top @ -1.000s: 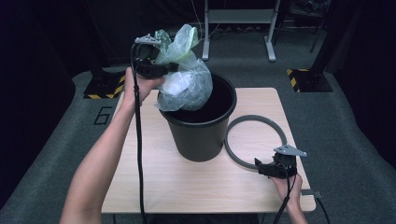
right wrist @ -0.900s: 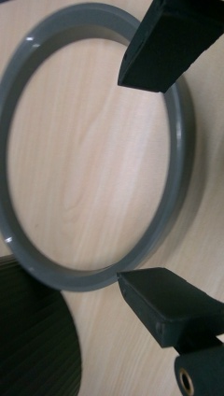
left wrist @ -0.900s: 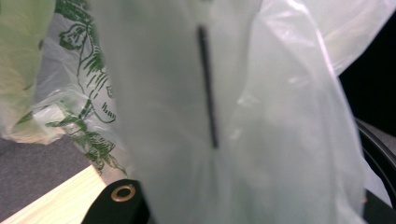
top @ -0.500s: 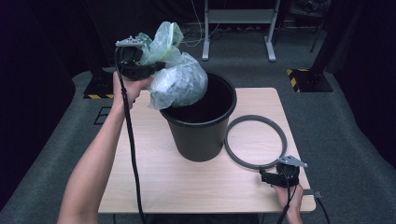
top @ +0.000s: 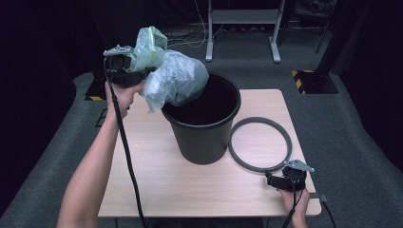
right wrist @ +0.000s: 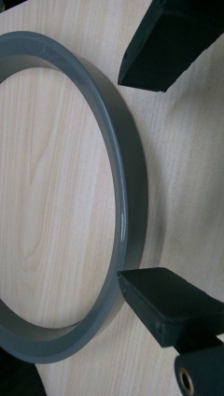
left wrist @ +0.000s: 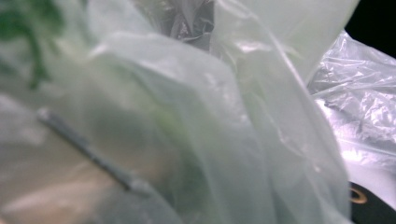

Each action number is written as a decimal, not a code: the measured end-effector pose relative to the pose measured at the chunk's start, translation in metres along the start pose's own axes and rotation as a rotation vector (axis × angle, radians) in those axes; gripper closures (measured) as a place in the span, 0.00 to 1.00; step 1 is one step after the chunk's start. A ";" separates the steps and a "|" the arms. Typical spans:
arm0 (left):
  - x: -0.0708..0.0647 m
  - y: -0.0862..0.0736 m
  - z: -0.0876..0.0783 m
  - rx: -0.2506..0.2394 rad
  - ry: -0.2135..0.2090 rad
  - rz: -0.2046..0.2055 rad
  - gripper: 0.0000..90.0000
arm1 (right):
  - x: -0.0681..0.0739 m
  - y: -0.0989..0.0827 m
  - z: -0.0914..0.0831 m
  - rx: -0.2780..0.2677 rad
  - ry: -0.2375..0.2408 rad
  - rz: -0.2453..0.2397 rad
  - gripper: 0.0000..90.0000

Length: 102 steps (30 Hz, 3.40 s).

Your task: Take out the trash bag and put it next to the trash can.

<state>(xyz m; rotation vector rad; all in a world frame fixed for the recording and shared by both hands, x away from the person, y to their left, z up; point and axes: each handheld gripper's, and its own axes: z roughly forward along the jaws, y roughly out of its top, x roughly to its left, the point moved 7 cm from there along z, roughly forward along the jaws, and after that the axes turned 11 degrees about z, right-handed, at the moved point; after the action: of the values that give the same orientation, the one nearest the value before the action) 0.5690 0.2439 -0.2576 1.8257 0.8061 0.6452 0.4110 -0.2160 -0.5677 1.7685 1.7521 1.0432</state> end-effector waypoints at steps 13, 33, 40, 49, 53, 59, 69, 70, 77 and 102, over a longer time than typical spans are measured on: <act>0.019 -0.028 -0.007 -0.008 0.085 -0.039 0.98 | 0.000 -0.001 0.000 0.005 -0.001 -0.006 0.06; 0.043 -0.066 -0.012 -0.008 0.228 -0.087 0.98 | 0.000 -0.001 0.000 0.005 0.000 -0.011 0.06; 0.050 -0.082 -0.015 0.004 0.257 -0.111 0.98 | 0.000 -0.001 0.000 0.006 -0.002 -0.015 0.06; 0.059 -0.106 -0.017 0.028 0.303 -0.141 0.98 | 0.000 -0.002 0.001 0.006 -0.006 -0.017 0.06; 0.062 -0.120 -0.015 0.043 0.310 -0.156 0.98 | 0.001 -0.001 0.001 0.005 -0.006 -0.018 0.06; 0.065 -0.146 -0.004 0.078 0.314 -0.188 0.98 | 0.001 -0.001 0.001 0.004 -0.007 -0.016 0.06; 0.045 -0.198 0.044 0.229 0.271 -0.145 0.98 | 0.001 -0.002 0.001 0.010 -0.012 -0.016 0.06; 0.043 -0.200 0.047 0.229 0.258 -0.156 0.98 | 0.001 -0.003 0.001 0.011 -0.012 -0.014 0.06; 0.030 -0.191 0.066 0.210 0.220 -0.118 0.98 | 0.001 -0.003 0.002 0.012 -0.018 -0.024 0.06; 0.014 -0.190 0.078 0.228 0.162 -0.139 0.52 | 0.001 -0.004 0.004 0.040 -0.026 -0.026 0.07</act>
<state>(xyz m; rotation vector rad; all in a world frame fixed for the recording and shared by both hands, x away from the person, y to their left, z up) 0.5906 0.2632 -0.4620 1.9171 1.1439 0.6376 0.4117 -0.2140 -0.5730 1.7703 1.7876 0.9765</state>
